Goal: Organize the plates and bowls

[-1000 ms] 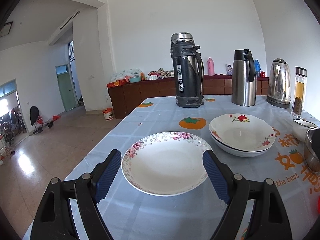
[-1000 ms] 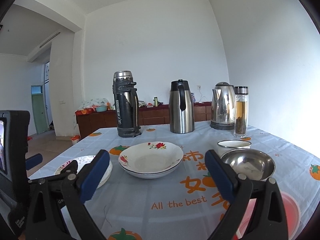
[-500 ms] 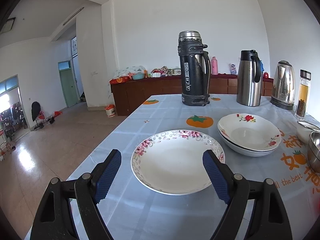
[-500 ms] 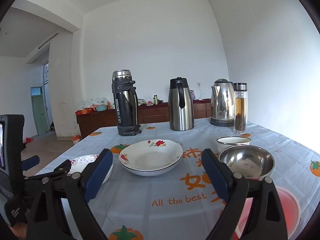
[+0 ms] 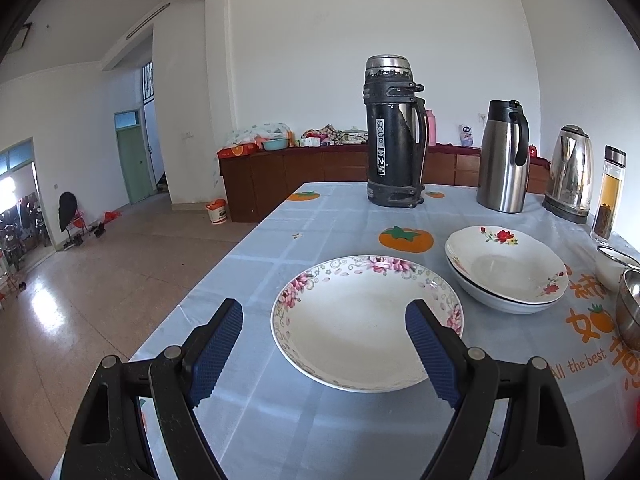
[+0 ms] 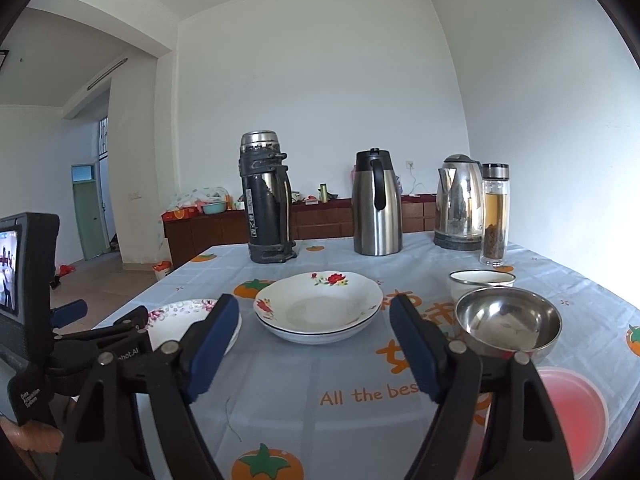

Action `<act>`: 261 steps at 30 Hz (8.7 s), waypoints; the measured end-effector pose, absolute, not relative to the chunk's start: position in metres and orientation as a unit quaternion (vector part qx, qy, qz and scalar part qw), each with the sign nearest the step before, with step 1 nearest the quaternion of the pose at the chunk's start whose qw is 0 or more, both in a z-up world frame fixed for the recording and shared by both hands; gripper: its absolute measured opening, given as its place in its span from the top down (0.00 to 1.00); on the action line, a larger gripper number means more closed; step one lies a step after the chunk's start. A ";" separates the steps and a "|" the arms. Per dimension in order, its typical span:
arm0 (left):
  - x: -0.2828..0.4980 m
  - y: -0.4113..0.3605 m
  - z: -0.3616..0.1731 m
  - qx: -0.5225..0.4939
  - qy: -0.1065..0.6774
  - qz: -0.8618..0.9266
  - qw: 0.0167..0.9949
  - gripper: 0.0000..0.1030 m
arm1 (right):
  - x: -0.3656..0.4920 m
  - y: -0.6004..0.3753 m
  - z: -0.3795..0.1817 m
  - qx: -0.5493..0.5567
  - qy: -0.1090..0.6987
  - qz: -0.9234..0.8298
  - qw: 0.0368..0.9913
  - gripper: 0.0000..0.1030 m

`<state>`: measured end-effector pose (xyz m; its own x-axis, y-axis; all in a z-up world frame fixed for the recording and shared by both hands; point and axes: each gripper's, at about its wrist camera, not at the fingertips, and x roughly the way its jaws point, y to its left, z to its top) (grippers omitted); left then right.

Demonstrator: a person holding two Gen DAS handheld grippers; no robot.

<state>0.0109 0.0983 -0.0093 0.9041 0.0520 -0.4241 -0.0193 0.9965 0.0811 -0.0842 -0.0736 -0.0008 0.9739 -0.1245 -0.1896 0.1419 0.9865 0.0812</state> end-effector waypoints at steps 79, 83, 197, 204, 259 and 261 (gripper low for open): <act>0.106 0.157 -0.025 0.036 0.293 0.045 0.954 0.17 | 0.011 -0.036 -0.018 0.104 0.195 -0.029 0.975 0.16; 0.110 0.159 -0.029 0.028 0.304 0.041 0.951 0.17 | 0.020 -0.038 -0.023 0.112 0.220 -0.032 0.968 0.17; 0.119 -0.005 -0.019 0.018 0.304 -0.122 0.945 0.64 | 0.050 -0.162 -0.027 0.234 0.269 -0.065 0.932 0.80; 0.129 -0.027 -0.022 0.030 0.301 -0.128 0.944 0.64 | 0.057 -0.181 -0.033 0.250 0.273 -0.082 0.925 0.80; 0.147 -0.036 -0.041 0.044 0.329 -0.121 0.935 0.63 | 0.062 -0.164 -0.027 0.162 0.278 -0.137 0.937 0.57; 0.146 -0.035 -0.041 0.043 0.328 -0.119 0.936 0.63 | 0.060 -0.163 -0.026 0.163 0.277 -0.135 0.937 0.57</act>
<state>0.1463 -0.0354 -0.0410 0.7563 -0.1949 -0.6245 0.2514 0.9679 0.0024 0.0597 -0.1631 -0.0256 0.8101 -0.1624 -0.5633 0.3431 0.9104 0.2311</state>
